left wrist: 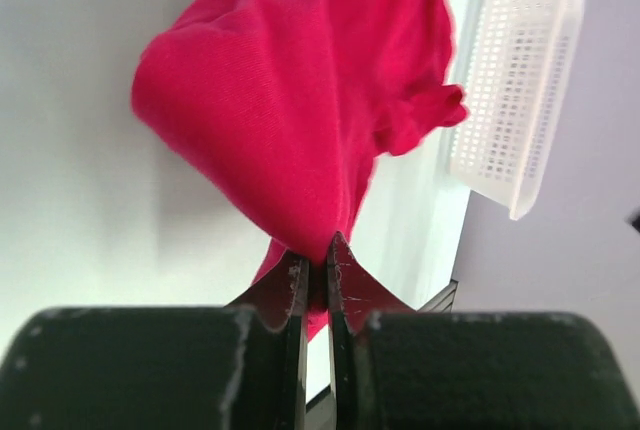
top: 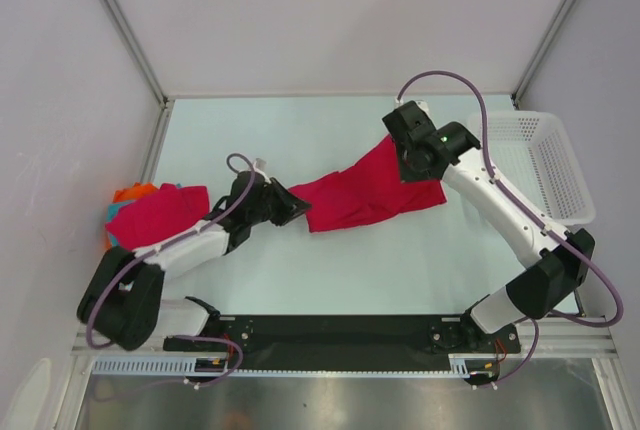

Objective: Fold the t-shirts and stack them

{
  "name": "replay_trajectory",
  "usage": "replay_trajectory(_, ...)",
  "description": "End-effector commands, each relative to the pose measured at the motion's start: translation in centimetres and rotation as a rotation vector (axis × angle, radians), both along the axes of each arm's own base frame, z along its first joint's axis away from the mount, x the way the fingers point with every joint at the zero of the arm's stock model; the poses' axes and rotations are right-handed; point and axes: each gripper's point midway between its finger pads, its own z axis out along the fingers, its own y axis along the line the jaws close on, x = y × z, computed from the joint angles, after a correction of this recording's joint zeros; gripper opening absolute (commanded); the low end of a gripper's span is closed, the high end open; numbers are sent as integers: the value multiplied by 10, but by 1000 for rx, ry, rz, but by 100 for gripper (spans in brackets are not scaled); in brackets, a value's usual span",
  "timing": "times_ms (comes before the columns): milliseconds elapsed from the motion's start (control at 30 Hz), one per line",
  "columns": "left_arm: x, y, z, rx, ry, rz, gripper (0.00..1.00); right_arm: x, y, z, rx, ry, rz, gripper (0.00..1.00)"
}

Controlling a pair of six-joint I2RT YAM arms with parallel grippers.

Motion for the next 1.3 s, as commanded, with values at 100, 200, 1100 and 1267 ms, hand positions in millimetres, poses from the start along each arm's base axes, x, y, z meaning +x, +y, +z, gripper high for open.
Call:
replay_trajectory(100, -42, 42, 44, 97, -102, 36, 9, -5, 13, 9, 91, -49, 6, 31)
replay_trajectory(200, -56, 57, 70, 102, -157, 63, 11, -8, 16, 12, 96, -56, 17, 31)
replay_trajectory(1100, 80, -92, 78, 120, -92, -271, 15, -8, -35, 35, 78, -120, -50, 32)
replay_trajectory(1267, 91, -124, 75, 97, -80, -322, 15, -5, -45, 33, 75, -115, -70, 32)
